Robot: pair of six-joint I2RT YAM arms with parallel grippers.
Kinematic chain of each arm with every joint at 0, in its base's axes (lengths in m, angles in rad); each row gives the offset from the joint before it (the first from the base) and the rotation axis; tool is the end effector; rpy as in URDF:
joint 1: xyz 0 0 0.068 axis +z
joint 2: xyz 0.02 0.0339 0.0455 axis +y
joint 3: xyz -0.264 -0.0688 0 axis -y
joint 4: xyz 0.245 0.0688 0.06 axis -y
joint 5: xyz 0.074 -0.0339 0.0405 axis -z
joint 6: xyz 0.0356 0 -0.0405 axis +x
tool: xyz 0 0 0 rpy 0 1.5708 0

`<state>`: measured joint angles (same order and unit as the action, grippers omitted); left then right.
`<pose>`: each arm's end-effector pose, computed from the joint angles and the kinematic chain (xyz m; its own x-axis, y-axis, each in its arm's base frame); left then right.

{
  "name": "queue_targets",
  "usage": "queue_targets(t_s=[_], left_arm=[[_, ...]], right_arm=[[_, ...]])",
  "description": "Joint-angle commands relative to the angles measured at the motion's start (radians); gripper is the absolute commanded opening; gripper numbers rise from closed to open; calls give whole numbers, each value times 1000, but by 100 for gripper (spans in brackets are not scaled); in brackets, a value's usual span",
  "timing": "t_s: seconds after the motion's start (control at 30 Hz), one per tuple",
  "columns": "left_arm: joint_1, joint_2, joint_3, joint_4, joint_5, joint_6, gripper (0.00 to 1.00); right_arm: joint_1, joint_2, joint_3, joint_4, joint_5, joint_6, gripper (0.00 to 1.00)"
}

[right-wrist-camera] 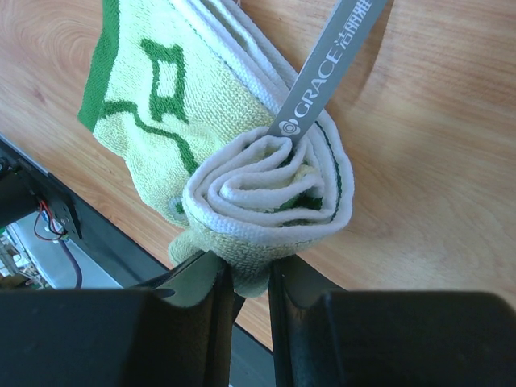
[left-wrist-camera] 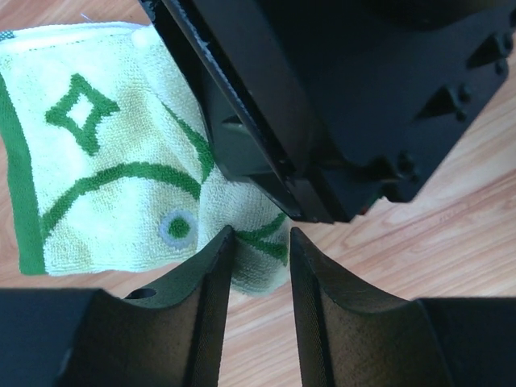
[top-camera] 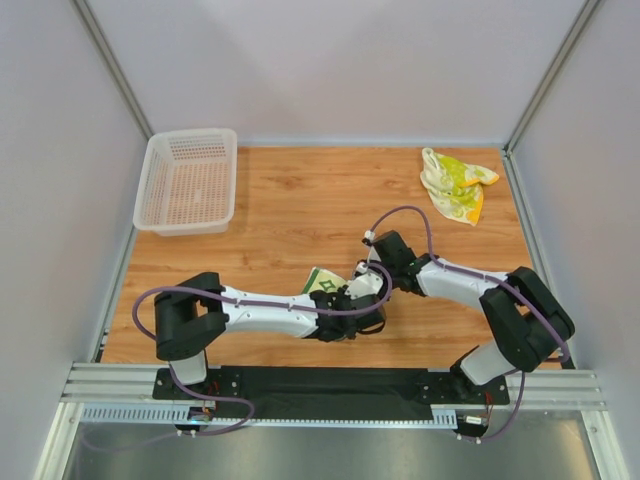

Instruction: Roll the towels

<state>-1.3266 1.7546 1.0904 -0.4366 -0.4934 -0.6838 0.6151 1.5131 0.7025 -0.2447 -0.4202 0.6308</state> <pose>0.1000 -0.3315 0.1753 -0.6742 0.4046 -0.6178 0.4861 0.8729 0.0412 0.2118 0.1674 0.1482 -0.9814 -0.0341 -0.1888 -0.1390 0.8046 0.5774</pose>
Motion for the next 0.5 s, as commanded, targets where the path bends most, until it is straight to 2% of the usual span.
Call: queue_targets(t_s=[0.0, 0.27, 0.47], left_arm=[[15, 29, -41, 27, 18, -13, 42], [44, 36, -147, 133, 59, -19, 45], [50, 98, -190, 203, 96, -23, 40]], right_arm=[[6, 10, 28, -28, 1, -14, 0], [6, 35, 35, -25, 3, -17, 0], [8, 56, 46, -28, 4, -19, 0]])
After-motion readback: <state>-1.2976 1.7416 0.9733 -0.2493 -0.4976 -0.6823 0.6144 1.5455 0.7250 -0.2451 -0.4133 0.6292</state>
